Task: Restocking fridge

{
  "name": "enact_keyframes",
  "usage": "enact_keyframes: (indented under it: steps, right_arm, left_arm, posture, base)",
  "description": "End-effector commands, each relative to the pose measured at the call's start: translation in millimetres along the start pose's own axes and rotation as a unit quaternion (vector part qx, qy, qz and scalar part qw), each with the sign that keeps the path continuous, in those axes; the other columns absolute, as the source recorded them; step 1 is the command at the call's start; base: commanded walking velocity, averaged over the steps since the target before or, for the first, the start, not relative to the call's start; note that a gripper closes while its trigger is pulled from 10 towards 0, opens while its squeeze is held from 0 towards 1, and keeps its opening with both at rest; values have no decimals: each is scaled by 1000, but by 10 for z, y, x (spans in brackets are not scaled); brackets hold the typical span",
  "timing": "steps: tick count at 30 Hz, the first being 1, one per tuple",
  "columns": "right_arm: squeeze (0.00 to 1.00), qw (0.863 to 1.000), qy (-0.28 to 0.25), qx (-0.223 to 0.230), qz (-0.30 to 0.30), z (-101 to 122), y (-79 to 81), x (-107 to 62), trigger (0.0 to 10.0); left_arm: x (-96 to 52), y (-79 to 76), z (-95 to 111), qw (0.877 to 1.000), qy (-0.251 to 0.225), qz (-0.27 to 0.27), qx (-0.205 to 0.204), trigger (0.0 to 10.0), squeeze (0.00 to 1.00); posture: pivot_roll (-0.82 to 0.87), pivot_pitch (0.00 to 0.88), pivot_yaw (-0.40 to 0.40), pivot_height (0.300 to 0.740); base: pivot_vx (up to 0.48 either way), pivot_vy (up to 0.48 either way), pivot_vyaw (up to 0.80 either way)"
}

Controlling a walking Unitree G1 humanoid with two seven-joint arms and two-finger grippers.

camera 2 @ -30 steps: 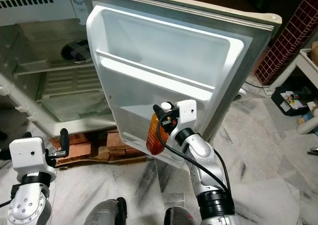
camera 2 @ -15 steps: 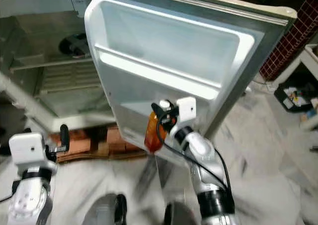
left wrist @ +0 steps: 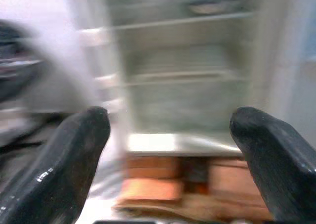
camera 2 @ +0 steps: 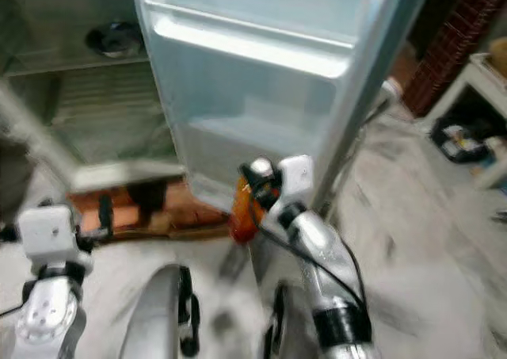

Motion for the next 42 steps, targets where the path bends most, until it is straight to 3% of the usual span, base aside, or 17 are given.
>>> enact_keyframes:
  steps: [1, 15, 24, 28, 35, 42]
  right_arm:
    - [0, 1000, -9, 3, 4, 17, 57, 12, 10000]
    - [0, 1000, -21, -2, 12, 73, 118, 61, 10000]
    - [0, 998, -47, -29, 4, 196, 96, 96, 10000]
    - [0, 996, -64, -65, -8, 274, 73, 100, 10000]
    - [0, 994, -71, -80, -34, 321, -63, 71, 10000]
    - [0, 993, -72, -81, -37, 297, -52, 69, 10000]
  left_arm:
    - [2, -1, -99, 1000, 21, -2, 7, 10000, 0]
    - [46, 17, -74, 1000, 19, 0, 3, 10000, 0]
    - [71, -3, -47, 1000, 13, -7, 4, 10000, 0]
    - [62, -25, -75, 1000, 20, -10, 0, 10000, 0]
    - [43, -175, -84, 998, 18, -61, -30, 10000, 0]
    - [47, -271, -52, 995, 15, -92, -35, 10000, 0]
  posture:
    - [79, 171, -2, 619]
    - [80, 179, -6, 619]
    - [78, 182, -4, 619]
    - [78, 183, -3, 619]
    - [77, 184, -3, 619]
    - [69, 184, 3, 619]
  base:
    - [0, 0, 0]
    - [0, 0, 0]
    - [0, 0, 0]
    - [0, 0, 0]
    - [0, 0, 0]
    - [151, 0, 0]
Point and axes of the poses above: a point about 5 cm out from each wrist's last joint towards the gripper, its own x axis pointing out of the wrist towards the gripper, its own z axis along the axis of the wrist's last joint, y = z × x, the point moved 5 cm from there along x, pointing out of the wrist towards the gripper, and after that the axes turned 5 degrees about x, right-handed, at the moved point
